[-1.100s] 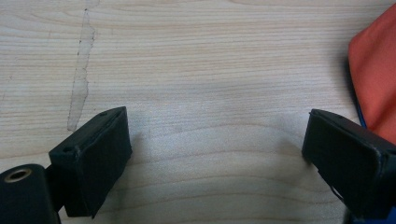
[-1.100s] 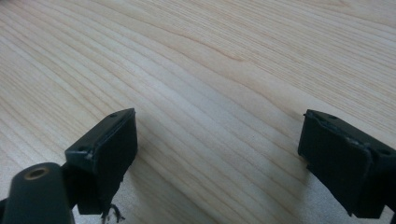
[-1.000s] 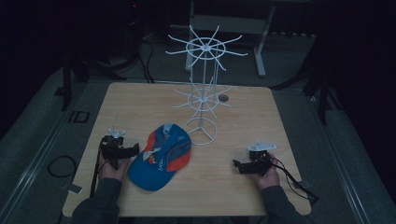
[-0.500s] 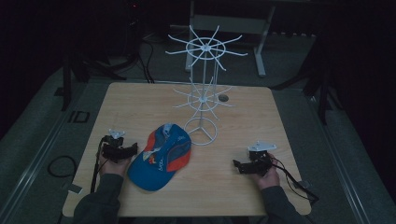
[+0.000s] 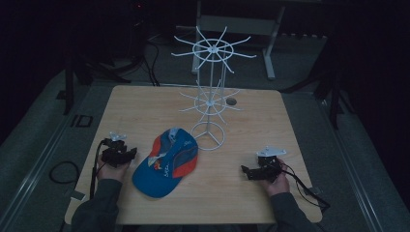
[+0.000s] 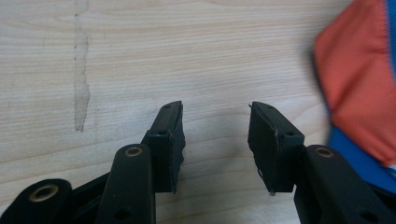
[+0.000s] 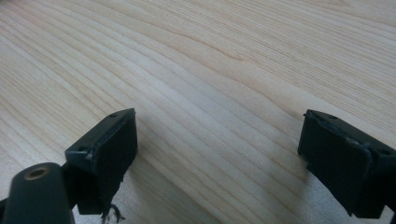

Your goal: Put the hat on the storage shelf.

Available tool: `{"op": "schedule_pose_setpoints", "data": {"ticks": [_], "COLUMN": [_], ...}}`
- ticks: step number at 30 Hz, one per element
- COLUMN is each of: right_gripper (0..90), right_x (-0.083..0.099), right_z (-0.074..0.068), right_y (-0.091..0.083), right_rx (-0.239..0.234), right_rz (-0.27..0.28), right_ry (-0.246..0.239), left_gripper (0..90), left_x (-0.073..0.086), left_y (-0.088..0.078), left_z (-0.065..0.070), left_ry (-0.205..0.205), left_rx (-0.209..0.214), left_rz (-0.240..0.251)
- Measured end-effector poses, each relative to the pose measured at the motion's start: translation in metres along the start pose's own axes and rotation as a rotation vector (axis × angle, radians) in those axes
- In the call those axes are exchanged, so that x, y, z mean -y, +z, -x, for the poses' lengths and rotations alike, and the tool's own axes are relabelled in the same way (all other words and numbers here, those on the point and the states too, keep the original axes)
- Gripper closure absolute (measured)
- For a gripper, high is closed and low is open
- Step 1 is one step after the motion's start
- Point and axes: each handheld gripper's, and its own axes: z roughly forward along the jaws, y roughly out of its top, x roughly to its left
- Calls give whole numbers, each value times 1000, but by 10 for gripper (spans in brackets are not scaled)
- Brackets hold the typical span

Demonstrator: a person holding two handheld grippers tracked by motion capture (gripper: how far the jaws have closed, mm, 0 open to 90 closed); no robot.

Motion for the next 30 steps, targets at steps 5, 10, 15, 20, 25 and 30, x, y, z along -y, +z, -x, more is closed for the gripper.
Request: {"op": "schedule_pose_setpoints", "data": {"ticks": [5, 10, 15, 20, 25, 30], "right_gripper": [117, 117, 117, 117, 117, 117], "right_x": [0, 0, 0, 0, 0, 0], "right_z": [0, 0, 0, 0, 0, 0], "right_y": [0, 0, 0, 0, 0, 0], "right_rx": [0, 0, 0, 0, -1, -1], "right_rz": [0, 0, 0, 0, -1, -1], "right_ry": [0, 0, 0, 0, 1, 1], "left_gripper": [559, 559, 556, 555, 553, 536], "left_x": [-6, -9, -12, -16, -20, -26], "left_y": [-13, -25, -30, -32, -37, -43], "left_z": [3, 9, 16, 22, 29, 39], "left_ry": [31, 44, 73, 98, 125, 143], "left_rx": [59, 116, 147, 173, 208, 241], "left_rz": [6, 22, 14, -10, -10, 12]}}
